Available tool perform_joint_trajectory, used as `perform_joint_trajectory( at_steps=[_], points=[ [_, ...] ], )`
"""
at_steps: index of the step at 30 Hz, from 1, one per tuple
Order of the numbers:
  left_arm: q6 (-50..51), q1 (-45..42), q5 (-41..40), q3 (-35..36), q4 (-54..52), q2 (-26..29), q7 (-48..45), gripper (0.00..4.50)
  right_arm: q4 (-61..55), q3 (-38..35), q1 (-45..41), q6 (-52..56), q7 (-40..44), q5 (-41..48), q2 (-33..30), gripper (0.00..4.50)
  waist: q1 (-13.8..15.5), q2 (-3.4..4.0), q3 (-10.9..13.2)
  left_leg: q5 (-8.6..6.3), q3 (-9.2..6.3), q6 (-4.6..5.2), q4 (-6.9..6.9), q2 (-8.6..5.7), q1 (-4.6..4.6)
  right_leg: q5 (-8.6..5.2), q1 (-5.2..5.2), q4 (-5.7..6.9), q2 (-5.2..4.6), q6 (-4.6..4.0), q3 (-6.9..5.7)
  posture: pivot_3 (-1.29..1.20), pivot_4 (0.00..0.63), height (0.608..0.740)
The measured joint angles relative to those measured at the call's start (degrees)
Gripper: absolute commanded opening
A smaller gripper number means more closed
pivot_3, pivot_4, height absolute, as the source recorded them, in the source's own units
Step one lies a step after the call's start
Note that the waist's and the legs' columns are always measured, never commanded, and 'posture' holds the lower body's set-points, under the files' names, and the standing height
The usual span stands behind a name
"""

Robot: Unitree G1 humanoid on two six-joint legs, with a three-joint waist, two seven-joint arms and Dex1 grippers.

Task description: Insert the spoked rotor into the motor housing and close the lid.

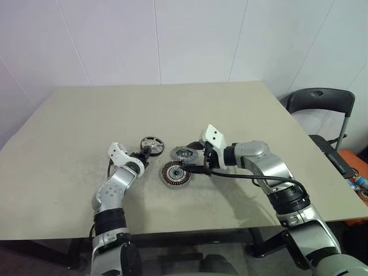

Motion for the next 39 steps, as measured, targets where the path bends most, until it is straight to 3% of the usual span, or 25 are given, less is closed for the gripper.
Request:
perform_joint_trajectory(
  at_steps=[3,12,19,29,39],
  points=[
    [0.6,0.1,-0.2,-0.1,0.1,0.1,0.0,0.35,0.0,0.0,-0.1,-0.1,-0.2,0.0,0.0,4.50,0.0,0.00,0.0,0.00,0.00,-0.01,0.00,0.00,0.00,0.00,0.00,0.00,-0.01,0.00,0.00,0.00,0.000,0.740],
    [5.2,5.3,-3.4,-1.1,-6.5,2.1,-4.6,0.35,0.1,0.0,-0.1,-0.3,-0.4,-0.1,-0.1,4.50,-0.3,0.00,0.0,0.01,-0.02,-0.03,0.00,0.05,-0.04,0.00,-0.05,0.01,-0.02,0.00,0.00,0.00,0.000,0.740],
    [15.5,10.2,-13.8,-0.7,-16.3,8.2,-6.3,0.35,0.1,-0.5,0.2,-0.5,1.0,0.1,-2.8,4.50,-0.1,-0.01,0.0,0.01,-0.06,-0.02,0.00,0.07,-0.04,0.00,-0.04,0.02,-0.05,0.00,0.00,0.00,0.000,0.740],
    [27.1,11.8,-29.9,-2.5,-20.5,15.6,-2.4,0.35,0.1,-2.4,2.3,-0.7,4.1,0.8,-8.4,4.50,0.0,-0.02,0.0,0.02,-0.15,-0.02,0.00,0.07,-0.02,0.00,-0.04,0.02,-0.07,0.00,0.01,0.00,0.000,0.740],
    [30.9,11.5,-36.1,-11.5,-19.9,18.5,1.5,0.35,0.1,-3.3,3.3,-1.7,4.7,1.1,-10.1,4.50,0.0,-0.02,0.0,0.05,-0.16,-0.07,0.00,0.04,-0.01,0.00,-0.04,0.03,-0.04,-0.01,0.03,0.00,0.000,0.740]
  ],
)
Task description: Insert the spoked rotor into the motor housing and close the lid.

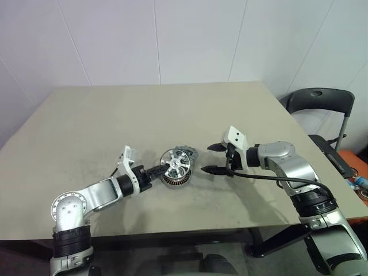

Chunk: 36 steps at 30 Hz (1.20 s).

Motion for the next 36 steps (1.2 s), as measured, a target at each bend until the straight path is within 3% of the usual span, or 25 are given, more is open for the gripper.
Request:
perform_joint_trajectory(
  at_steps=[15,27,32,36],
  points=[
    [-2.8,0.6,-2.8,-3.2,1.5,0.9,3.4,0.35,0.0,0.0,1.0,-0.1,-1.7,0.1,0.3,4.50,0.0,0.00,0.0,0.05,-0.01,-0.09,0.00,-0.02,-0.01,0.00,0.00,0.00,-0.01,0.00,0.00,0.00,0.000,0.740],
    [-6.5,0.6,-5.8,-3.6,1.4,1.0,6.0,4.35,0.0,0.0,1.0,-0.8,-2.2,0.0,1.1,4.50,0.0,0.01,0.0,0.06,-0.01,-0.08,0.00,-0.09,0.01,0.00,0.04,0.00,0.02,0.00,0.00,0.00,0.000,0.740],
    [-5.9,1.3,-6.9,-5.0,-1.3,6.4,3.7,4.46,0.0,0.0,1.0,-0.8,-2.3,0.0,1.2,4.50,-0.2,0.01,0.0,0.07,-0.02,-0.06,0.00,-0.08,0.03,0.00,0.04,0.01,0.07,-0.01,0.00,0.00,0.000,0.740],
    [-5.0,2.3,-7.5,-4.9,-6.0,14.8,-0.4,4.46,0.0,0.0,1.0,-0.7,-2.2,0.3,1.5,4.50,-0.2,0.02,0.0,0.07,-0.03,-0.06,0.00,-0.08,0.02,-0.01,0.04,0.01,0.08,-0.01,-0.01,0.00,0.000,0.740]
  ],
)
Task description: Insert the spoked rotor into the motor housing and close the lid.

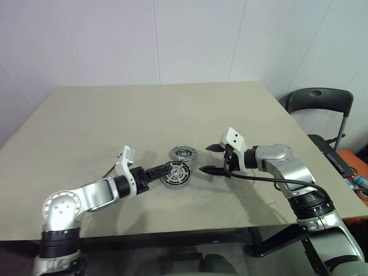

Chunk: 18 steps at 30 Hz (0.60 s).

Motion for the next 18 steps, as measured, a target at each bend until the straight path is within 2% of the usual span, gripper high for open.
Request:
perform_joint_trajectory(
  at_steps=[3,5,7,8,9,11,13,18],
  points=[
    [0.0,0.4,1.7,0.2,-3.2,5.9,-3.9,4.46,0.0,0.0,-0.2,0.4,0.0,1.0,0.9,4.50,0.0,0.01,0.0,-0.01,0.02,0.03,0.00,-0.02,0.00,0.00,0.01,-0.01,0.00,0.00,0.00,0.00,0.000,0.740],
    [-0.8,0.9,6.2,0.0,-5.5,9.6,-7.9,4.46,0.0,0.0,-0.7,0.7,0.0,1.5,1.9,4.50,-0.1,0.02,0.0,-0.01,0.02,0.02,-0.01,-0.06,0.00,-0.01,0.01,-0.02,0.05,-0.01,0.00,0.00,0.000,0.740],
    [-4.4,1.8,13.4,-0.3,-8.0,13.2,-13.6,4.50,0.0,0.0,-1.2,1.1,0.1,2.2,2.5,4.10,-0.1,0.04,0.0,0.01,0.03,0.00,-0.03,-0.07,0.00,-0.02,0.01,-0.04,0.09,-0.02,-0.01,0.00,0.000,0.740],
    [-8.6,2.7,19.8,-0.9,-9.6,15.5,-18.0,4.50,0.0,0.0,-1.4,1.4,0.0,2.4,3.2,3.87,-0.1,0.05,0.0,0.08,0.05,-0.14,-0.05,-0.08,0.00,-0.02,0.00,-0.06,0.12,-0.03,-0.01,0.00,0.000,0.740],
    [-9.9,2.8,21.8,-1.0,-9.9,16.0,-19.3,4.50,0.0,0.0,-1.5,1.5,0.0,2.6,3.5,3.69,-0.1,0.07,0.1,0.12,0.05,-0.20,-0.06,-0.07,0.00,-0.02,0.00,-0.06,0.12,-0.03,-0.01,0.00,0.000,0.740],
    [-20.3,5.2,33.6,-2.7,-11.1,18.1,-26.2,4.50,0.0,0.1,-2.0,1.9,-0.3,3.0,5.4,3.02,-0.2,0.13,0.1,0.12,0.10,-0.21,-0.09,-0.06,0.02,-0.02,0.00,-0.08,0.14,-0.03,0.01,0.00,0.000,0.740],
    [-26.1,7.1,40.3,-2.9,-11.0,18.2,-30.2,4.50,0.1,0.3,-2.2,1.9,-1.2,3.0,6.8,2.36,-0.1,0.13,0.1,0.12,0.10,-0.21,-0.09,-0.03,0.01,-0.02,-0.01,-0.09,0.15,-0.03,0.01,0.00,0.000,0.740],
    [-35.3,9.9,50.6,-2.9,-10.2,17.5,-37.2,4.50,2.4,1.8,-3.5,1.2,-4.0,1.0,10.6,0.65,0.1,0.13,0.1,-0.03,0.09,0.06,-0.09,0.02,-0.02,-0.01,-0.03,-0.10,0.10,-0.01,0.02,0.00,0.000,0.740]
  ],
)
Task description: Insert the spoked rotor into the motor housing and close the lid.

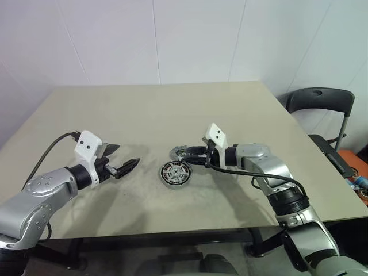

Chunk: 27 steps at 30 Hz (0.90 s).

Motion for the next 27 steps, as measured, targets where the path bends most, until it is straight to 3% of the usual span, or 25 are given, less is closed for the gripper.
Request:
perform_joint_trajectory(
  at_steps=[2,10,20,27],
  points=[
    [-3.6,0.5,3.2,0.1,0.9,-1.9,-1.1,4.50,1.1,1.0,-0.2,-0.5,-0.6,-0.8,1.1,0.02,-0.1,0.00,0.0,-0.01,0.01,0.02,0.00,0.01,0.01,0.01,0.00,0.01,-0.05,0.01,0.00,0.00,0.000,0.740],
    [-9.6,2.0,8.5,0.7,5.2,-8.9,-3.0,4.50,6.7,5.5,0.9,-3.1,-2.0,-5.8,2.6,0.02,-0.2,-0.03,0.0,-0.03,0.00,0.06,0.01,0.11,-0.01,0.02,-0.02,0.03,-0.15,0.02,0.00,0.00,0.000,0.740],
    [-18.3,4.4,15.9,0.6,7.3,-12.4,-5.6,4.50,6.7,7.1,1.6,-5.2,-1.5,-8.4,2.3,0.02,-0.2,-0.03,-0.1,-0.03,0.00,0.06,0.01,0.15,0.20,0.02,0.14,0.10,-0.16,0.02,0.00,0.00,0.000,0.740],
    [-21.1,4.6,14.6,1.0,9.0,-15.1,-10.3,4.50,3.7,7.3,-1.8,-4.9,6.2,-8.4,-3.8,0.02,-0.2,-0.03,-0.1,-0.03,-0.01,0.08,0.01,0.15,0.06,0.02,0.02,0.08,-0.18,0.03,-0.01,0.00,0.000,0.740]
  ],
)
